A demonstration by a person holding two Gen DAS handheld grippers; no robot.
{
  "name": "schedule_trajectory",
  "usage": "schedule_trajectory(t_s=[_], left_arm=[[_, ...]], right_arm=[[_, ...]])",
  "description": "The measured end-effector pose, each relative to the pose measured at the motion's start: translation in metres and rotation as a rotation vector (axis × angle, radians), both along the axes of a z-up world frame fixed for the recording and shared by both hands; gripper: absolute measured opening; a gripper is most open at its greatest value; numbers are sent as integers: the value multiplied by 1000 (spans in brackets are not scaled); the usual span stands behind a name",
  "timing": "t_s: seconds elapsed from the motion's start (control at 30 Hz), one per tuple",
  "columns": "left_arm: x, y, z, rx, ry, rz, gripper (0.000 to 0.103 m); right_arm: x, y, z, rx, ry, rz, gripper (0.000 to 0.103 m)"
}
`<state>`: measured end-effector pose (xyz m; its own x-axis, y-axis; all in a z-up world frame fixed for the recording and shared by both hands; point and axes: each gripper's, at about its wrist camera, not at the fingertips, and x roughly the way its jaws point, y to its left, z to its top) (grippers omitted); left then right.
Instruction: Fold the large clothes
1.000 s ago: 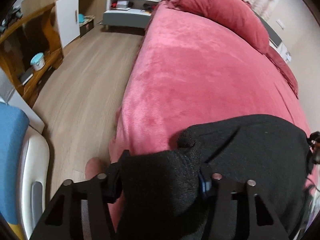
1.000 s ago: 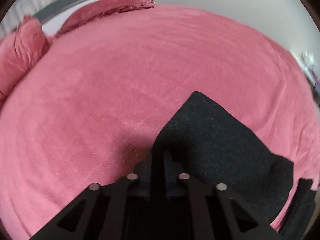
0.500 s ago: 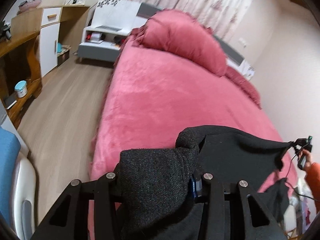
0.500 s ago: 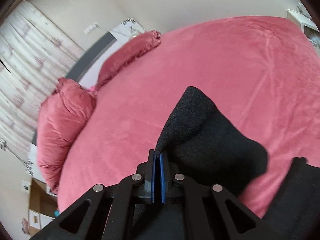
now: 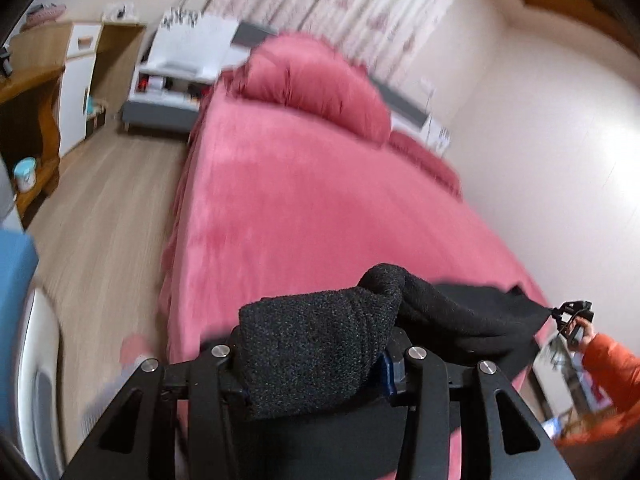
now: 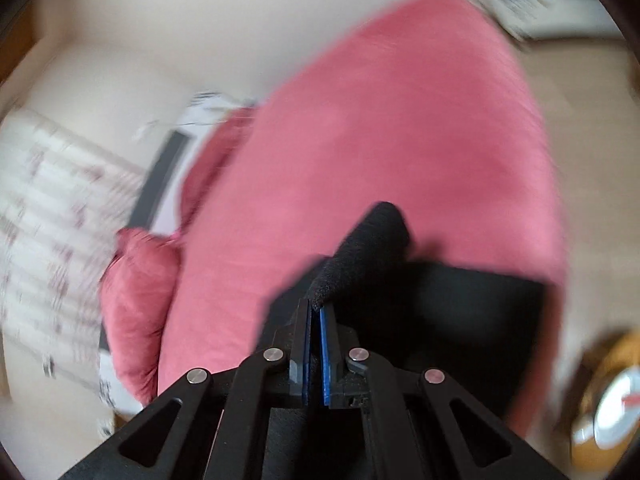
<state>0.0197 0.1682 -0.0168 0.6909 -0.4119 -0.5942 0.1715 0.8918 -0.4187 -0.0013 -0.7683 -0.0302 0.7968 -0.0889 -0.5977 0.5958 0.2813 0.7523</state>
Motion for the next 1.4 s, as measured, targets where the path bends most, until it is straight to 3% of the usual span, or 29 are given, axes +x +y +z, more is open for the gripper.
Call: schedule_trajectory(t_s=[0.1, 0.2, 0.33, 0.47, 0.63, 0.73, 0.8, 0.83, 0.93, 1.0, 1.07, 1.13, 1.23, 1.27, 1.3, 1.33, 1.37, 1.4], left_arm=[[-7, -13, -30, 100, 98, -7, 51], [-15, -12, -32, 88, 111, 21, 62], [-29, -6, -17, 79, 133, -8, 62], [-48, 0, -5, 106, 119, 3, 62], [-55, 7, 17, 109, 68, 31, 62], [-48, 10, 23, 115, 64, 68, 63], [-36, 2, 20, 87, 59, 63, 64], [-28, -8, 17, 67, 67, 49, 65], [-4, -44, 0, 53, 86, -50, 65], [9, -68, -15, 121, 108, -119, 65], [17, -86, -31, 203, 130, -158, 65], [20, -92, -43, 238, 161, -174, 65], [18, -90, -48, 226, 176, -173, 65], [17, -89, -46, 224, 176, -176, 65], [15, -88, -44, 223, 175, -176, 65], [12, -87, -42, 222, 170, -170, 65], [9, -84, -40, 217, 165, -162, 65], [8, -82, -40, 210, 163, -156, 65]], right_arm=[[-35, -3, -65, 164, 62, -47, 8], [-54, 2, -89, 205, 69, -95, 11], [-65, 2, -88, 253, -97, -126, 41], [-58, -4, -76, 195, -114, -99, 55], [-20, -14, -70, 98, -5, -24, 55], [-1, -16, -80, 102, 100, -14, 53], [11, -18, -76, 60, 167, -15, 14], [11, -18, -73, 65, 167, 1, 8], [1, -14, -28, -10, 62, -2, 7], [-12, -4, 9, -141, 23, 31, 7], [-34, 4, 21, -198, -1, 30, 7], [-55, -4, -9, -103, 66, -18, 8], [-68, -20, -94, 176, 200, -15, 15], [-76, -20, -110, 226, 170, -25, 15], [-89, -19, -112, 228, 89, -72, 18], [-98, -19, -108, 206, 88, -111, 33], [-105, -16, -101, 158, 144, -158, 45], [-115, -11, -91, 81, 229, -228, 45]])
